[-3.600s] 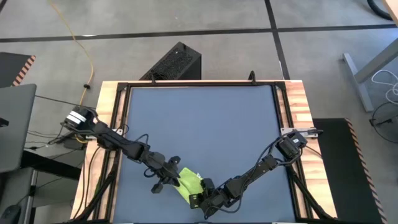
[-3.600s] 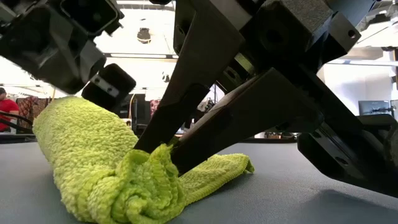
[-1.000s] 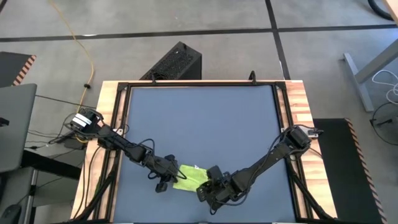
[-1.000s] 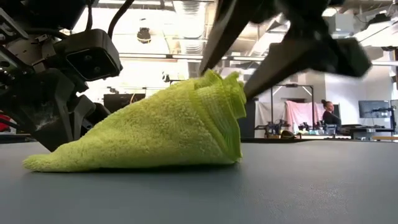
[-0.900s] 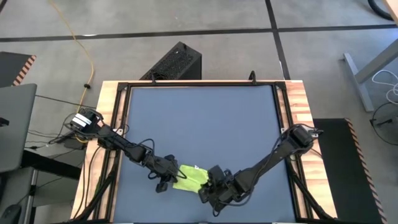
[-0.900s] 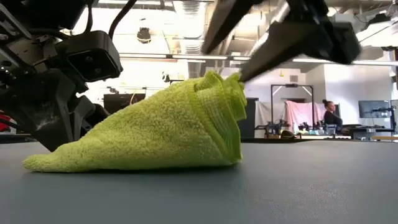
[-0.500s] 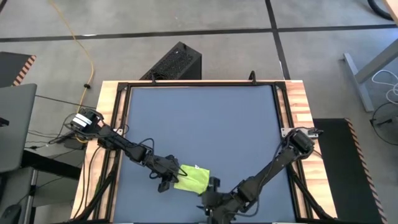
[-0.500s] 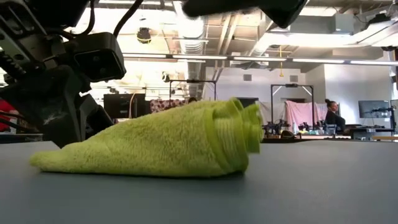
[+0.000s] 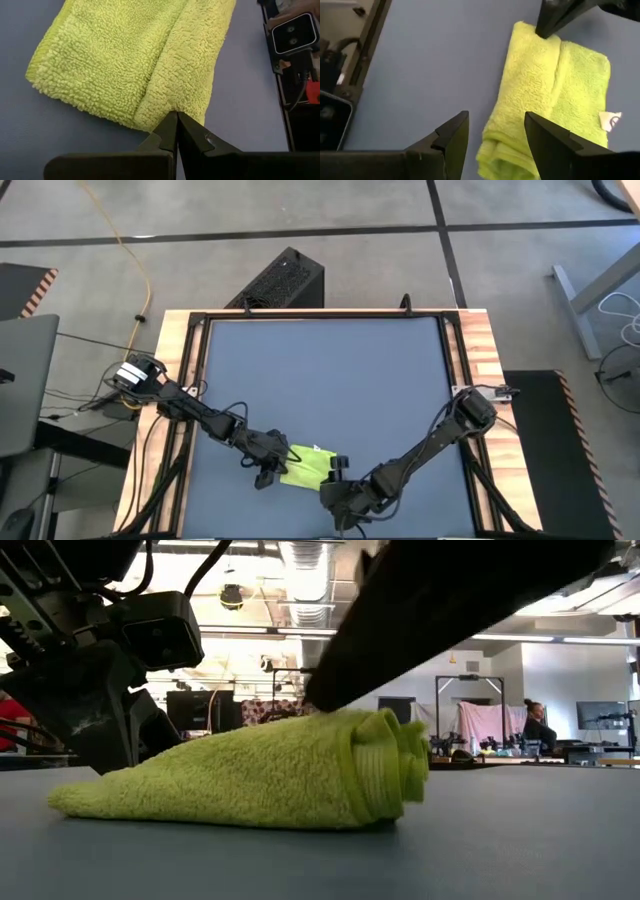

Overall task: Roll towel
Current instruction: Roll the green towel

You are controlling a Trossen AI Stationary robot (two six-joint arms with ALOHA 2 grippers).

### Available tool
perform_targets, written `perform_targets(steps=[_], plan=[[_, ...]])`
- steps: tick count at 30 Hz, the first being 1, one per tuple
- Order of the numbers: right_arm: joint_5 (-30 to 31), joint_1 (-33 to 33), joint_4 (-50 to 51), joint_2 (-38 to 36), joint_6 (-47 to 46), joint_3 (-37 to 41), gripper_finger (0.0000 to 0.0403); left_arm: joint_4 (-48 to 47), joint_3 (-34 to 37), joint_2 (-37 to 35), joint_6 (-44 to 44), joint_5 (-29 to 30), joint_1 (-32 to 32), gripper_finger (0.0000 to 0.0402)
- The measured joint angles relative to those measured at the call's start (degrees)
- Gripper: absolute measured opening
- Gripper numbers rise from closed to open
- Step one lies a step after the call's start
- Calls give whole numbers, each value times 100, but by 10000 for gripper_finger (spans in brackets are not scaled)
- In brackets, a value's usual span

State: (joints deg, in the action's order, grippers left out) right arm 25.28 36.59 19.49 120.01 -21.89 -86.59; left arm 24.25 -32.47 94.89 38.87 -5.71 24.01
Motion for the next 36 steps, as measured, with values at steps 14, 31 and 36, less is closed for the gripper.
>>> perform_targets(steps=[14,31,36], plan=[[-33,-119,327,332,-344,-4,218,-58,-7,-2,85,-13,0,0],[-113,-192,574,557,-2007,-17,83,533,-5,-517,-769,-216,-84,0],[-195,-192,444,549,-2166,-4,27,1006,-30,-490,-1168,247,-20,0]])
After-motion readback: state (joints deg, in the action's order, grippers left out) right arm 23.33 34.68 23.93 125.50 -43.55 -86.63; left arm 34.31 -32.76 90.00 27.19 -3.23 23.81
